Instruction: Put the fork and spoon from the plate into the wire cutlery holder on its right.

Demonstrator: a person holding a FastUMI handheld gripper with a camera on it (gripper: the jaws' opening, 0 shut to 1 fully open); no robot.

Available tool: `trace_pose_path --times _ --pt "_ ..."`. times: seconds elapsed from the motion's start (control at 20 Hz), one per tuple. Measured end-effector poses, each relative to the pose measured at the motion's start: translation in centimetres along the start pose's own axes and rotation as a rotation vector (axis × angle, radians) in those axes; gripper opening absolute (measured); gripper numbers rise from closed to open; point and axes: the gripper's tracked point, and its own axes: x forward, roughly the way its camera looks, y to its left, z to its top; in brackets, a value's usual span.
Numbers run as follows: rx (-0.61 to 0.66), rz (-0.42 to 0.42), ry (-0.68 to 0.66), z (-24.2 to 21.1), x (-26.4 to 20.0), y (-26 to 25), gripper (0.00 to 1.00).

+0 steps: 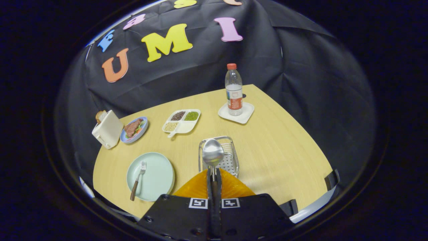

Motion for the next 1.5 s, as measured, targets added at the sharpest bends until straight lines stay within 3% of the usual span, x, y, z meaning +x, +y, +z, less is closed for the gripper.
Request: trace_pose_path --times 0.25,0.45,0.55,0.95,1.1,1.2,1.3,1.5 --pt "0.030 0.005 -0.008 0.2 0.4 0.0 0.01" --pt "0.039 0.025 -0.054 1.3 0.1 0.3 0.06" --pt "0.025 0.019 -0.096 2.1 -0.6 0.4 0.03" --pt "-0.024 -0.011 -0.283 4.8 -4.7 1.8 0.56" --pt "-0.060 -0.076 -0.382 5.8 -6.7 2.6 0.76" --pt "-0.097 -0.075 -0.437 6.0 -8.0 4.5 0.80" --pt "-0.104 -0.073 -0.482 6.0 -8.9 6.0 0.92" --pt "-0.103 0.006 -0.538 4.9 -9.2 10.5 0.98"
